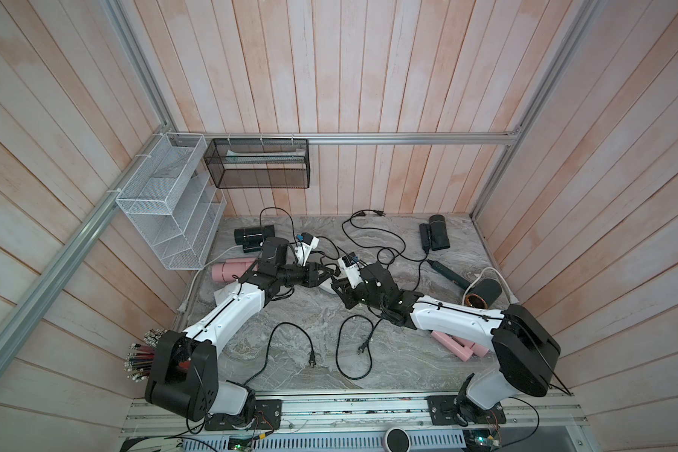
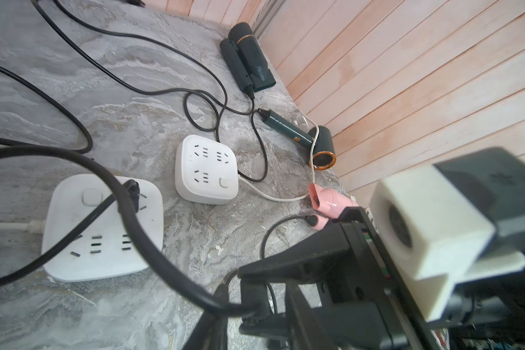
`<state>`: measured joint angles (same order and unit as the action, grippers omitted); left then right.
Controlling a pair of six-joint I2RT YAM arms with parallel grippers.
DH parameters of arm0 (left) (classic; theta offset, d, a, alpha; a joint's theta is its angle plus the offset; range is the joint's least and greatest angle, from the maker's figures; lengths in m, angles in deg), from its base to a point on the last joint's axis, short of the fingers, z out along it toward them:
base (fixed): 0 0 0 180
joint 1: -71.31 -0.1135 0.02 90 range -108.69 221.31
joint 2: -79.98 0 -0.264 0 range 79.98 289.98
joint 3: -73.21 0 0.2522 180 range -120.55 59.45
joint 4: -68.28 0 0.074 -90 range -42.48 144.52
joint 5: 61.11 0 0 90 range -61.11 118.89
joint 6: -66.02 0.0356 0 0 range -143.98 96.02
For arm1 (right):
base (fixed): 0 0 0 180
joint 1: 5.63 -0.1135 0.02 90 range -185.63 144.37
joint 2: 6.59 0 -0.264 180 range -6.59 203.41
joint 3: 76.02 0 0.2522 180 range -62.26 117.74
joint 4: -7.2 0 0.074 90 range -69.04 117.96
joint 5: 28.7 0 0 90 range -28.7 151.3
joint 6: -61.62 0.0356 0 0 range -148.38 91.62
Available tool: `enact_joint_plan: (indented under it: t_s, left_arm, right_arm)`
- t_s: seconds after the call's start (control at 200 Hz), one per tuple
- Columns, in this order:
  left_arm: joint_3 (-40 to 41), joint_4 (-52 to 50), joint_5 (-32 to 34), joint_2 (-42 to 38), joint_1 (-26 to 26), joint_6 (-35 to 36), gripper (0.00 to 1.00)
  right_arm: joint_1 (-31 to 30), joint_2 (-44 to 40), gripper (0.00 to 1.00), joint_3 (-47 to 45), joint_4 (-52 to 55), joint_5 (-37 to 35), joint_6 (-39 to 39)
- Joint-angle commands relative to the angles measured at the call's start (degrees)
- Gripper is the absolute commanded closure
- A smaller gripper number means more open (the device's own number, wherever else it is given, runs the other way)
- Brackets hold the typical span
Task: Charge the blow dryers
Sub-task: Pick up the plug from the center of the board.
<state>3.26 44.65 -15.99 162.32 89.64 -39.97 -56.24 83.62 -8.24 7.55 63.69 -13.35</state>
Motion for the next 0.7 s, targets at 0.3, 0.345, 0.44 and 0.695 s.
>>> enact_joint_plan:
  t_s: [0.3,0.345,0.44,0.695]
  left_arm:
    - [-3.4,-5.8,-5.7,3.6,0.1,3.9,0.74]
    - [-3.6,-6.3,-5.7,3.7,0.1,4.2,0.75]
    - [-3.8,-6.7,-5.3,3.8,0.1,4.6,0.81]
    - [-3.8,-4.8,-2.6,3.2,0.6,4.8,0.92]
  right_arm:
    - [-0.5,-0.2,0.77,-0.2,0.4,-1.0,-1.7]
    - [-0.5,-0.2,0.77,-0.2,0.4,-1.0,-1.7]
    - [-0.5,-0.2,0.77,-0.2,0.4,-0.9,-1.8]
    - [-0.6,-0.8,0.66,-0.1,0.5,-0.8,-1.6]
